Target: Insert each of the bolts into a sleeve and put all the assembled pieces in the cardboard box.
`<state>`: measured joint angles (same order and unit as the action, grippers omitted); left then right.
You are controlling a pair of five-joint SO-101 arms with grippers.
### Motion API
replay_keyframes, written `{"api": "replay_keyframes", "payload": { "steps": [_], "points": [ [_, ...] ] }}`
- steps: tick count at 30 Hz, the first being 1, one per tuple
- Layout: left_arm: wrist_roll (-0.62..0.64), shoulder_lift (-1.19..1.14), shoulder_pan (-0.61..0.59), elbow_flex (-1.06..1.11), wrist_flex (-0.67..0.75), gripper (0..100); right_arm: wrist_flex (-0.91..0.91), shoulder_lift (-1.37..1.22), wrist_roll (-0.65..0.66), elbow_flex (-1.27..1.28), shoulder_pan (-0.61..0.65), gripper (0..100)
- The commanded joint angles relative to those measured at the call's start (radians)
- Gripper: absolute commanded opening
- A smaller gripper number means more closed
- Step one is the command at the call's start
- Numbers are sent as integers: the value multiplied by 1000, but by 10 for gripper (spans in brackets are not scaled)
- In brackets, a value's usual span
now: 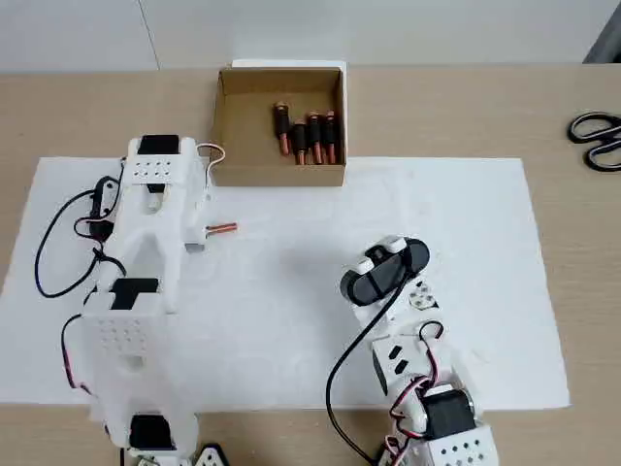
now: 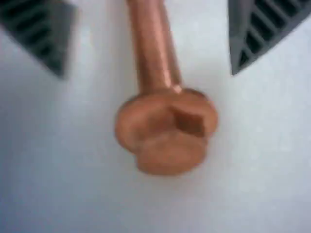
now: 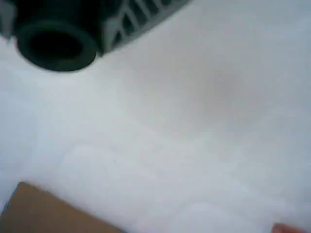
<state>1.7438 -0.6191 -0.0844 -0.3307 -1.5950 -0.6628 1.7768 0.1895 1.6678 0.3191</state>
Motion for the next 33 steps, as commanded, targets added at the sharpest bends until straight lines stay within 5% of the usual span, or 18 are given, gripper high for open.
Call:
{"api": "replay_keyframes", "payload": {
  "steps": [1,12,21,33],
  "points": [
    [26,9,-21,-12,-23,81,5,4,6,-15,-1,5],
    [9,5,-103,-237,-18,29,-2,4,6,-52,-1,5],
    [-374,25,-41,-481,-158,29,-2,4,5,-77,-1,5],
    [-523,517,74,-487,-158,6,-2,5,3,-204,4,4]
  ]
}}
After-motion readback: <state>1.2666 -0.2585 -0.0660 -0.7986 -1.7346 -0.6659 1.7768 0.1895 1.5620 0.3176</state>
